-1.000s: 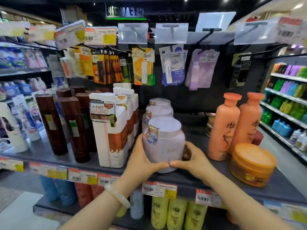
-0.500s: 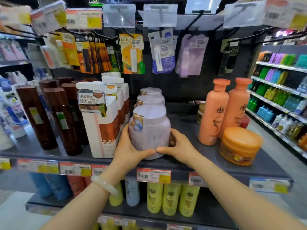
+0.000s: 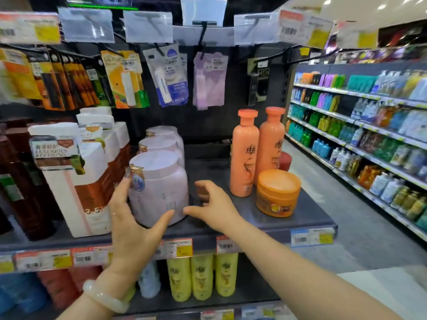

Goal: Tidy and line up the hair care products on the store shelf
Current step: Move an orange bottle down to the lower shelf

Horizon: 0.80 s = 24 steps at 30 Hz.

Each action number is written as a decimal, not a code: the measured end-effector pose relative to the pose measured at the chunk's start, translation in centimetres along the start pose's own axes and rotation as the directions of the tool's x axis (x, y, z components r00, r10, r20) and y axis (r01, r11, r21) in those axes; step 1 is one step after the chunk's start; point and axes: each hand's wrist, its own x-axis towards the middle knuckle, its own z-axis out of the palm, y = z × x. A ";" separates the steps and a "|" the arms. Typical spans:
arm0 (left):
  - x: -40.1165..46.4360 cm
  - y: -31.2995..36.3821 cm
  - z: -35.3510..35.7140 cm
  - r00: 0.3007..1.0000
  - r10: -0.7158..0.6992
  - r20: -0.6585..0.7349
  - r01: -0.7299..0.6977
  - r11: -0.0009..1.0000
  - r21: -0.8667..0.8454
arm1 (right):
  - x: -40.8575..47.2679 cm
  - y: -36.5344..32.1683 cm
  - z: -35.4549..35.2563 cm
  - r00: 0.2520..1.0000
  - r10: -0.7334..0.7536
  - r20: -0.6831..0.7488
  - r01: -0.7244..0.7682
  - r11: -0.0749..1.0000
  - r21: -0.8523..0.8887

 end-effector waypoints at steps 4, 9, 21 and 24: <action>-0.7 3.1 2.2 0.971 0.235 0.040 -0.234 0.972 -0.013 | -1.0 -0.6 -3.6 0.987 -0.083 -0.137 0.084 0.996 0.001; -1.4 7.1 6.6 0.969 0.164 0.185 -0.149 0.984 -0.096 | -1.9 0.2 -8.9 0.939 -0.145 -0.313 0.146 0.989 -0.019; 2.9 11.1 17.2 0.848 -0.426 0.316 0.493 0.853 -0.174 | 2.4 5.6 -20.8 0.945 0.038 -0.325 -0.099 0.980 -0.173; 3.9 11.6 18.5 0.839 -0.460 0.290 0.523 0.828 -0.201 | 3.9 5.9 -20.8 0.969 0.042 -0.245 -0.079 0.986 -0.145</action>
